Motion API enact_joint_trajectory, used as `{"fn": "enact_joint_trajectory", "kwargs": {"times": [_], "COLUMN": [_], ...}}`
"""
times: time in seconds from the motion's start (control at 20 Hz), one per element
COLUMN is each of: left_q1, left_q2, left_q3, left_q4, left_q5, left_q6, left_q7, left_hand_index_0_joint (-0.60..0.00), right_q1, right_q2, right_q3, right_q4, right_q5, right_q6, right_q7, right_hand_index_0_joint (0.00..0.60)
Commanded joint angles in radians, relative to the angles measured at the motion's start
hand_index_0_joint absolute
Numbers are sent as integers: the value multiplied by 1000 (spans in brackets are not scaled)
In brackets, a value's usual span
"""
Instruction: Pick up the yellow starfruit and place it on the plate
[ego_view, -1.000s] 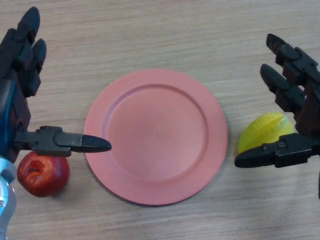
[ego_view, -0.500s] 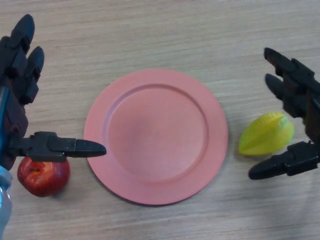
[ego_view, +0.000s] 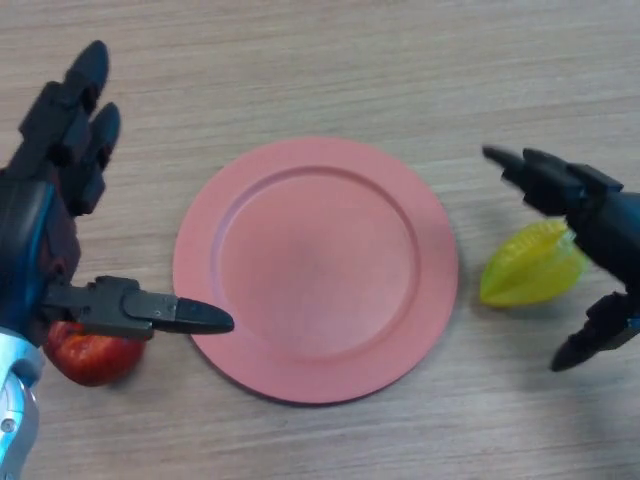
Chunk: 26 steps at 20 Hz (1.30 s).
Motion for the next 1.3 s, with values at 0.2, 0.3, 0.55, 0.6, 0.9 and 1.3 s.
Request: {"fn": "enact_joint_trajectory", "kwargs": {"times": [0.2, 0.3, 0.55, 0.6, 0.9, 1.3], "left_q1": [-1, 12, 29, 30, 55, 23], "left_q2": [13, 10, 6, 7, 8, 16], "left_q3": [46, 51, 72, 78, 112, 94], "left_q4": [-90, -98, -113, -116, -122, -111], "left_q5": [2, -6, -29, -33, -41, -52], "left_q6": [-138, -137, -120, -116, -114, -54], "left_q7": [-15, -21, -26, -26, -45, -39], "left_hand_index_0_joint": [0, 0, 0, 0, 0, 0], "right_q1": [-108, -137, -193, -205, -228, -226], "right_q2": [-71, -72, -90, -97, -127, -88], "right_q3": [-36, -18, 18, 22, 17, 17], "right_q4": [89, 135, 242, 262, 263, 81], "right_q5": [-15, -29, -170, -218, -408, -330], "right_q6": [-119, -121, -182, -192, -145, -115], "right_q7": [-190, -200, -297, -331, -470, -408], "right_hand_index_0_joint": [0, 0, 300, 400, 600, 600]}}
